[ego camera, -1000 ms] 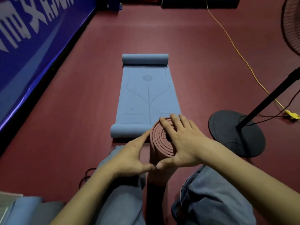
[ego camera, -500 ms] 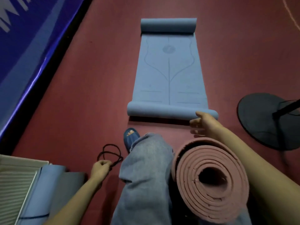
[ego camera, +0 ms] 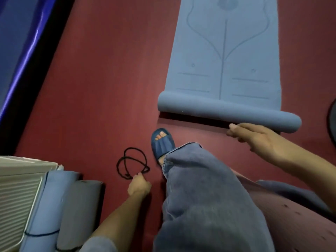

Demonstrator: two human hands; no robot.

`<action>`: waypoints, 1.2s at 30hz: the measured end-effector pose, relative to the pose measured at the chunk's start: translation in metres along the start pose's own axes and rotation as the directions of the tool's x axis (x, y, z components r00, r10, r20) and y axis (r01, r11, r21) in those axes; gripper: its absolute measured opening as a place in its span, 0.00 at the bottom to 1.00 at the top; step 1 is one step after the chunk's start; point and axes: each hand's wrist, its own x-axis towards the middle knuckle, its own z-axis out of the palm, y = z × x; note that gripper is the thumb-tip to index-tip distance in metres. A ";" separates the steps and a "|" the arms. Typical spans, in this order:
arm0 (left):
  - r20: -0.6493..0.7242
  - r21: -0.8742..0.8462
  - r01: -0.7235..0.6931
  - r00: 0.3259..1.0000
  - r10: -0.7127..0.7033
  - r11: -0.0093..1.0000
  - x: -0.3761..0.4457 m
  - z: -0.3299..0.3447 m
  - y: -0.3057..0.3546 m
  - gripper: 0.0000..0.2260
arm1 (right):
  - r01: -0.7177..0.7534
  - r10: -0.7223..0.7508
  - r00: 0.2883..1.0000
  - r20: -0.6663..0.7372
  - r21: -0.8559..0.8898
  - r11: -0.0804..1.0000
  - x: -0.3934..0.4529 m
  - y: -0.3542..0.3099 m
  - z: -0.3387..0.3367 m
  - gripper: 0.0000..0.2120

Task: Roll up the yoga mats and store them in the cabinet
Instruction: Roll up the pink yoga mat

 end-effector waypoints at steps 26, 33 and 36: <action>-0.137 -0.636 -0.546 0.775 0.617 0.545 -0.180 -0.233 0.056 0.12 | 0.399 -0.404 0.915 0.020 0.106 0.911 -0.096 -0.100 -0.044 0.09; 0.055 -0.614 -0.736 0.320 0.946 0.285 -0.394 -0.301 0.093 0.10 | 0.573 -0.553 0.793 0.258 -0.005 0.820 -0.222 -0.136 -0.042 0.14; 0.110 -0.481 -0.836 0.243 0.964 0.265 -0.437 -0.307 0.083 0.16 | 0.528 -0.557 0.781 0.283 0.179 0.830 -0.266 -0.114 -0.058 0.14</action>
